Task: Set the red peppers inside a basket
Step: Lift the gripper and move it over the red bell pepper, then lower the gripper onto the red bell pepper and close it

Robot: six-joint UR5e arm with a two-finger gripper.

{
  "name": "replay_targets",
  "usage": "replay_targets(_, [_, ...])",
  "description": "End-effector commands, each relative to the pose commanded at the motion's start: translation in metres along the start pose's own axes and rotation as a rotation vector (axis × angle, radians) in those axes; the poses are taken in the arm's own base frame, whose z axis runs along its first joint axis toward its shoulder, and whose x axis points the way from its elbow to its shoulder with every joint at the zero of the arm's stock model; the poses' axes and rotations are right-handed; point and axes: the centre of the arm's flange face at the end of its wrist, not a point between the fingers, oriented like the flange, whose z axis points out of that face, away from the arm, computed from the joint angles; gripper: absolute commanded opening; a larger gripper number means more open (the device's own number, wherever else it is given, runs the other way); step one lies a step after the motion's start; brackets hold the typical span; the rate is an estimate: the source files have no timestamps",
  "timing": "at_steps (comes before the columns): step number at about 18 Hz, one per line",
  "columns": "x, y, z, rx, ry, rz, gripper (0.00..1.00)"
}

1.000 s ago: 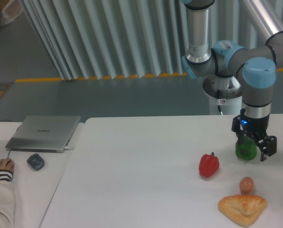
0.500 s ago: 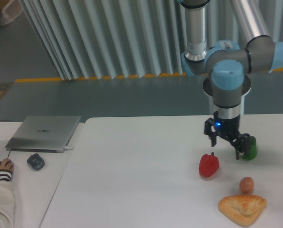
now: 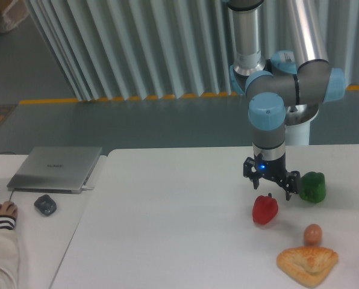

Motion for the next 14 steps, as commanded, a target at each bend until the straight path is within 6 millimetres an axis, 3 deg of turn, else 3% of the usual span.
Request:
replay_targets(6, [-0.004, -0.022, -0.001, 0.013, -0.002, 0.003, 1.00])
replay_targets(11, [-0.007, -0.029, 0.002, 0.014, -0.003, 0.011, 1.00])
replay_targets(14, [-0.010, -0.034, 0.015, -0.002, 0.006, 0.015, 1.00])
